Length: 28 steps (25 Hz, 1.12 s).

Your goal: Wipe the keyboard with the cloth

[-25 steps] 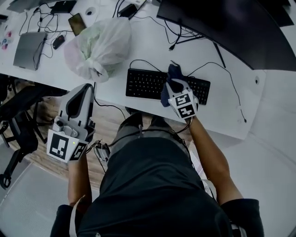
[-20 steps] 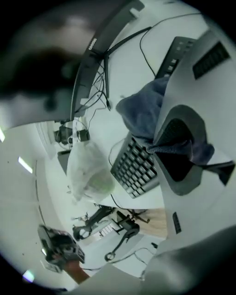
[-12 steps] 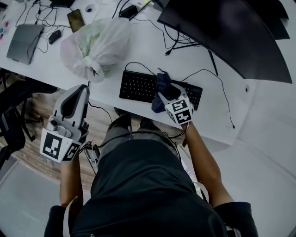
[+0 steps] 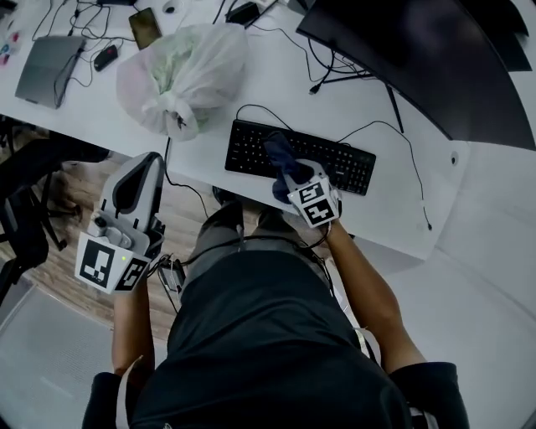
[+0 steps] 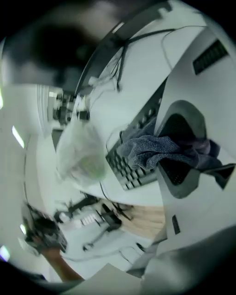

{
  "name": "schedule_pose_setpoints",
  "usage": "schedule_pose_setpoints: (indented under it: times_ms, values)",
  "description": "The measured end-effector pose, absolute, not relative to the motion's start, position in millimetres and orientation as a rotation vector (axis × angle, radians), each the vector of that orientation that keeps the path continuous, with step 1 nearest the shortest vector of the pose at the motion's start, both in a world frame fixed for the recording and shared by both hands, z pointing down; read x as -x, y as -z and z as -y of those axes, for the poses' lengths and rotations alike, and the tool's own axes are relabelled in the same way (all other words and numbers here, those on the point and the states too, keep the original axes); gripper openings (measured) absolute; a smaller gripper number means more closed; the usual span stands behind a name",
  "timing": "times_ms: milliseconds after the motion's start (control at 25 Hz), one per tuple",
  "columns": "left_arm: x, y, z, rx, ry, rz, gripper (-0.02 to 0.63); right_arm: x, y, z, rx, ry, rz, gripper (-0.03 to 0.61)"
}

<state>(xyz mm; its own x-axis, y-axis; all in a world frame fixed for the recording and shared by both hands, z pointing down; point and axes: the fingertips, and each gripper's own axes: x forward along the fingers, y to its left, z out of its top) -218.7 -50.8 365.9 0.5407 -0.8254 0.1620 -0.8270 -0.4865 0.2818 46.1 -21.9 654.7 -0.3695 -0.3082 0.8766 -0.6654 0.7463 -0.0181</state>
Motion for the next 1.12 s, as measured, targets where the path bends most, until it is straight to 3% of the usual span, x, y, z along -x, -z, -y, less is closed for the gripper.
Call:
schedule_pose_setpoints:
  times_ms: [200,360,480,680,760,1000,1120]
  values:
    - [225,-365,48,-2.463,-0.003,1.358,0.005,-154,-645,82,-1.258,-0.513,1.695,0.101]
    - [228,-369,46,-2.466,-0.001,1.337,0.005,-57,-654,52,-0.998,-0.278,1.849,0.1]
    - [229,-368,48,-2.474,-0.009,1.325,0.005,-7,-655,42,-0.875,-0.28,1.945,0.1]
    - [238,-363,53,-2.494,-0.007,1.323,0.005,-120,-643,68,-1.251,-0.427,1.725,0.1]
    - [241,-367,53,-2.487,-0.006,1.318,0.005,-132,-645,61,-1.323,-0.5,1.681,0.1]
    - [237,-364,59,-2.509,-0.003,1.279,0.005,29,-660,36,-0.851,-0.351,1.966,0.097]
    - [242,-355,64,-2.526,0.006,1.294,0.005,1,-640,54,-0.955,-0.44,1.963,0.097]
